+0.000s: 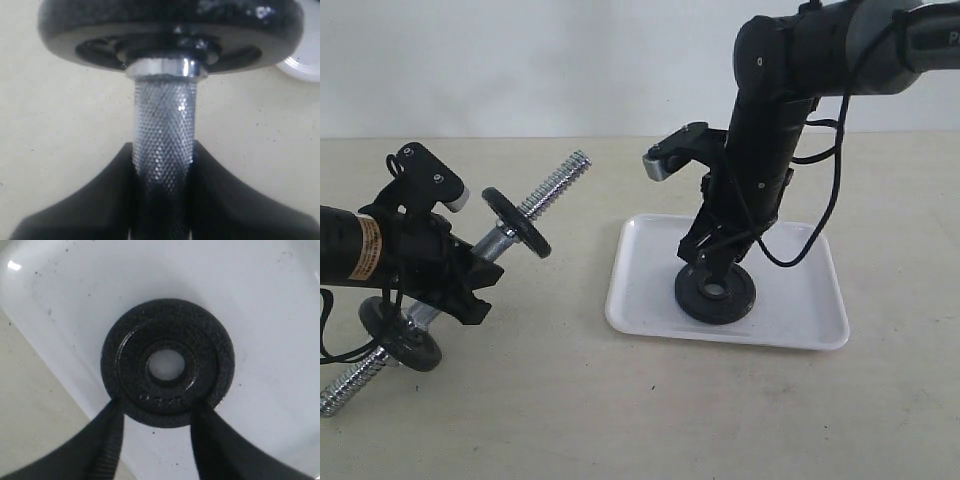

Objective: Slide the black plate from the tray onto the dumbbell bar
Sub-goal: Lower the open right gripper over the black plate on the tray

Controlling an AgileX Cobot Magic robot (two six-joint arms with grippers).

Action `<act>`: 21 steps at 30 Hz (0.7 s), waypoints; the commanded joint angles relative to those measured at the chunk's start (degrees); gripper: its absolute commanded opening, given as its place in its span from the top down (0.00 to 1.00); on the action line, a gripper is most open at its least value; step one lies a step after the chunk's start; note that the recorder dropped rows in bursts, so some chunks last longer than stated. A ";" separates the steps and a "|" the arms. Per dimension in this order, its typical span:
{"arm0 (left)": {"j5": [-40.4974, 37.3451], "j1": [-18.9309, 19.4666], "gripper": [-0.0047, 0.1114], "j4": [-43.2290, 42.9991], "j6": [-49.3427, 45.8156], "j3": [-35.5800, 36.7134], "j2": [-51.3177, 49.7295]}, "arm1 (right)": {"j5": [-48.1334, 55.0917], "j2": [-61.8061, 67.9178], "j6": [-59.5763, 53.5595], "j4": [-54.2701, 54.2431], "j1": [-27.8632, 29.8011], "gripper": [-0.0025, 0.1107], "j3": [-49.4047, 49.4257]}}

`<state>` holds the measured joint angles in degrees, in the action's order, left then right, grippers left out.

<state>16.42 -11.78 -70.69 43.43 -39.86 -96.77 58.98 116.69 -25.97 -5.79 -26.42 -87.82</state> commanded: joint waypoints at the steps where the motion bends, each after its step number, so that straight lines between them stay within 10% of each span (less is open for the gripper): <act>1: 6.35 -0.23 0.92 2.74 0.65 -1.87 3.42 | -3.05 -0.04 -0.54 0.30 -0.07 0.43 -0.38; 21: 6.23 -0.23 0.92 2.63 0.54 -1.87 3.42 | -3.38 -0.04 5.56 0.84 -0.52 0.19 -0.38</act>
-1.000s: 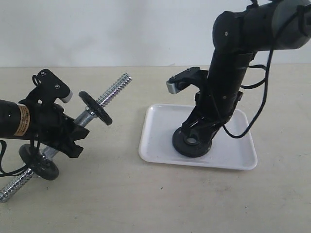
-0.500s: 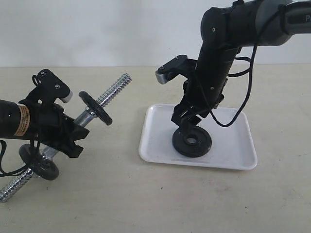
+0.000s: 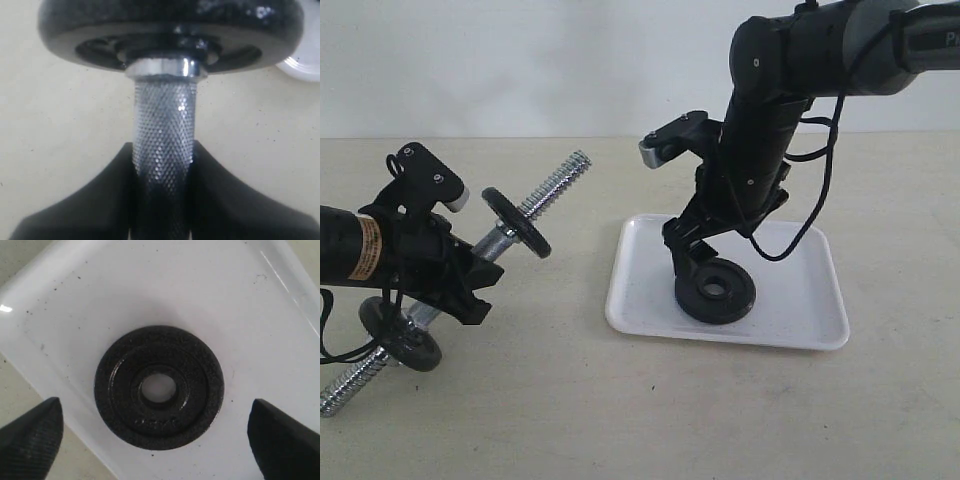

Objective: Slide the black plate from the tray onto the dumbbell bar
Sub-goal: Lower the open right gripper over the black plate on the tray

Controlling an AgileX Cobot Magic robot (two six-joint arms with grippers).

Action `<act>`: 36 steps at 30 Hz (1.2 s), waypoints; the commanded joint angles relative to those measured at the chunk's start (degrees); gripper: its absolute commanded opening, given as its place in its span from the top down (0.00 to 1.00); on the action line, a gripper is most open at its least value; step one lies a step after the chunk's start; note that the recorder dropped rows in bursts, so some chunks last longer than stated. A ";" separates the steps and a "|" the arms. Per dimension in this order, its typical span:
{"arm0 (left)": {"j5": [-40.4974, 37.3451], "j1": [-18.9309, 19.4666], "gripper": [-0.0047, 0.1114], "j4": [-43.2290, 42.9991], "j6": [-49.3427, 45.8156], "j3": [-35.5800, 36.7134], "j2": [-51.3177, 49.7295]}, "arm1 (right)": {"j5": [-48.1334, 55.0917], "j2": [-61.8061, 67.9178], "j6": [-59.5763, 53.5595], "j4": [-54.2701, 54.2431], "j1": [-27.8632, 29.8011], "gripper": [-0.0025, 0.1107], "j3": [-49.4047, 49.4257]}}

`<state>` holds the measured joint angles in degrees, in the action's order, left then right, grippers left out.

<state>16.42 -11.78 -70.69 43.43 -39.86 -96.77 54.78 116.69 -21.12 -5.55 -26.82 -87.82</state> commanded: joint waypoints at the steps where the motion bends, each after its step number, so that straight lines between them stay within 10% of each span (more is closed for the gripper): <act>1: 6.23 -0.23 0.92 2.63 0.54 -1.87 3.42 | 1.08 -0.04 2.62 0.71 -0.12 0.19 -0.38; 36: 6.71 -0.23 0.92 2.33 0.54 -1.87 3.42 | -1.68 -0.04 8.15 0.21 -0.12 0.05 -0.23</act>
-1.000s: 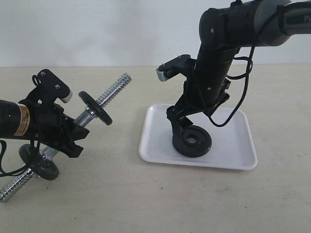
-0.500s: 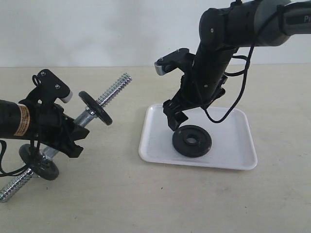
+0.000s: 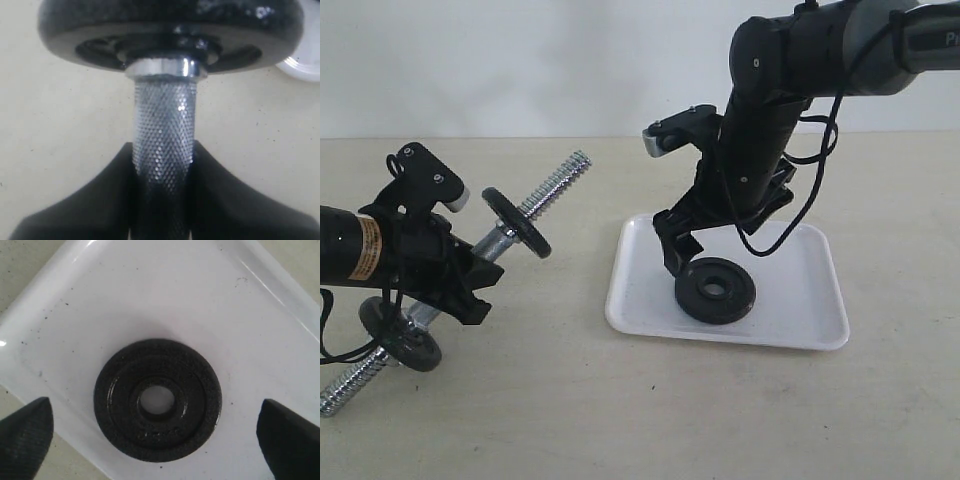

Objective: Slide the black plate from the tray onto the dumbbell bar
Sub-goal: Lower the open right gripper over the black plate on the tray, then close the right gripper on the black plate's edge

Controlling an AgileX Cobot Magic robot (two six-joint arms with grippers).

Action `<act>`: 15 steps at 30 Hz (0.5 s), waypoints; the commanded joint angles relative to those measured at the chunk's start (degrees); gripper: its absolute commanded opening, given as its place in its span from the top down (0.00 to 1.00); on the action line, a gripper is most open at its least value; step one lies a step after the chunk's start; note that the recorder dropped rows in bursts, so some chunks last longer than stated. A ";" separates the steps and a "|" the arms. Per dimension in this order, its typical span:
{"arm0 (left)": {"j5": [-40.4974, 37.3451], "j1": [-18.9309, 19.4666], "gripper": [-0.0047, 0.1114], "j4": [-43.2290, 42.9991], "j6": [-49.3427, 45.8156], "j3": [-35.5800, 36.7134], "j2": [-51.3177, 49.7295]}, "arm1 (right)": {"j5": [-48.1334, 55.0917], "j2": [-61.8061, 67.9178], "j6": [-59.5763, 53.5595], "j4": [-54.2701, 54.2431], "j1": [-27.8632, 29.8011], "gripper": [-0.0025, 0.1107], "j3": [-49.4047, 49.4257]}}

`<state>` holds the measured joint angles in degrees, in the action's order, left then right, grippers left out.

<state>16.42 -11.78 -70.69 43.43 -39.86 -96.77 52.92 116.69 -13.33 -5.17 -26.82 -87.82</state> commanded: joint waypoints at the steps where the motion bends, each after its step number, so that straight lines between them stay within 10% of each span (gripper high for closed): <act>1: 7.05 -0.23 0.92 2.33 0.54 -1.87 3.42 | -0.08 -0.04 0.47 -0.17 -0.12 0.05 -0.23; 15: 7.81 -0.23 0.92 2.33 0.54 -1.87 3.42 | 1.09 5.76 0.86 -0.36 -0.48 0.05 -0.23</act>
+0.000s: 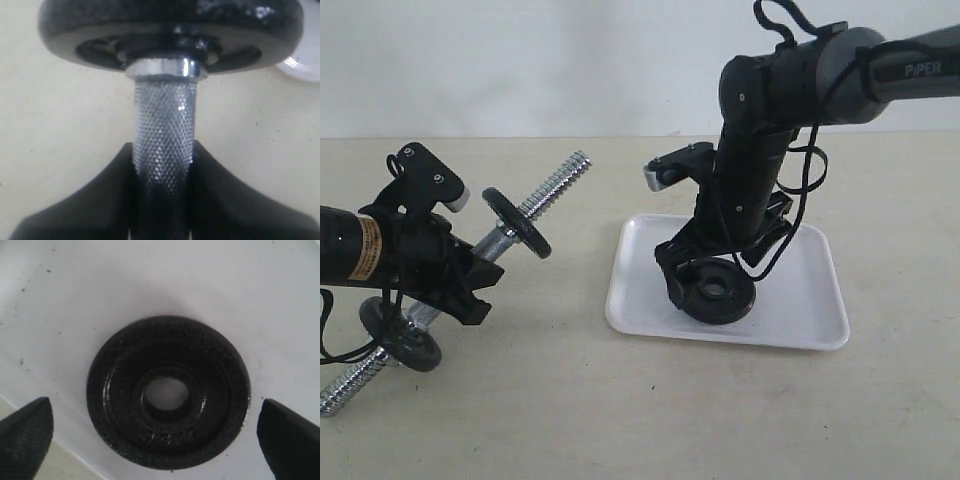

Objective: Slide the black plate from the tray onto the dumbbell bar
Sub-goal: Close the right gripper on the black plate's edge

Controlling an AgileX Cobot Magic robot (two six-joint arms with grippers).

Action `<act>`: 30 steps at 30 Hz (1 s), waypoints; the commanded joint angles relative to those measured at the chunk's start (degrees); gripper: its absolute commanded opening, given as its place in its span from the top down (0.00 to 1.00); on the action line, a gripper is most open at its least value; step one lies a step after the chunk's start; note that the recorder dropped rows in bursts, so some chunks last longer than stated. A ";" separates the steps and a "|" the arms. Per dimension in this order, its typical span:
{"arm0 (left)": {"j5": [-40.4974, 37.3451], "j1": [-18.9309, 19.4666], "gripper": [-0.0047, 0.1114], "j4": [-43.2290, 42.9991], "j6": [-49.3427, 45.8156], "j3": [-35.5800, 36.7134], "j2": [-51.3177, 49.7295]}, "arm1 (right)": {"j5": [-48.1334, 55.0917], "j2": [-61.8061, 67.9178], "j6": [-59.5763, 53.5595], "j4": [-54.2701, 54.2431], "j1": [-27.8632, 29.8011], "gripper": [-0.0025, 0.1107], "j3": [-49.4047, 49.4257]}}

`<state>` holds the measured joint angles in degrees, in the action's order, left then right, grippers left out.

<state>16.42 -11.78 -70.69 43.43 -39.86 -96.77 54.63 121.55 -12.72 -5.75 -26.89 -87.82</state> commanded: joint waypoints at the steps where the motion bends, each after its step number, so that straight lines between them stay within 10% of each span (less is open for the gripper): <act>1: 7.81 -0.23 0.92 2.33 0.54 -1.87 3.42 | -0.73 1.02 0.25 0.22 -0.41 0.05 -0.23; 30: 7.80 -0.23 0.92 2.33 0.43 -1.87 3.42 | -3.23 1.13 0.25 0.94 -1.21 0.05 -0.23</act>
<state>16.64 -11.78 -70.73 43.43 -39.86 -96.77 51.03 122.76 -12.60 -5.64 -28.00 -87.82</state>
